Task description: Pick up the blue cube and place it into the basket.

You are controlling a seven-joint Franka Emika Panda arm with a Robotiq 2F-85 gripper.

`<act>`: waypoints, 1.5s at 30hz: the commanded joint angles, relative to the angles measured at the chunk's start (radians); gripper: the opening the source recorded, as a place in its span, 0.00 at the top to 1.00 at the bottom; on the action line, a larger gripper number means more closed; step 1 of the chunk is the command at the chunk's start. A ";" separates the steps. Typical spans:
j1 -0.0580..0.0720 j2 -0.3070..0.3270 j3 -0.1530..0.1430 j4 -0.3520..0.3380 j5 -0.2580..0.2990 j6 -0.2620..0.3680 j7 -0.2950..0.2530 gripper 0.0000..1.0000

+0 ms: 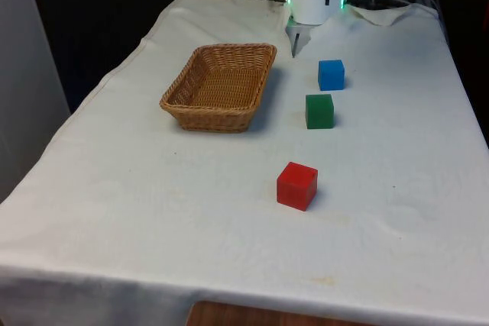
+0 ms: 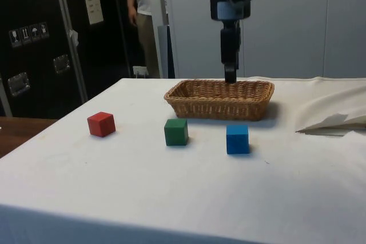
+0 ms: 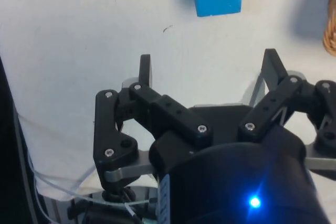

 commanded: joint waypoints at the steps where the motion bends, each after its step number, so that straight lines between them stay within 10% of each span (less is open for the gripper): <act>1: 0.003 0.004 0.002 -0.007 0.006 0.017 0.003 0.00; 22: 0.000 0.042 0.006 -0.029 0.000 0.052 -0.026 0.00; 45: -0.009 0.217 0.004 -0.100 -0.007 0.358 -0.034 0.00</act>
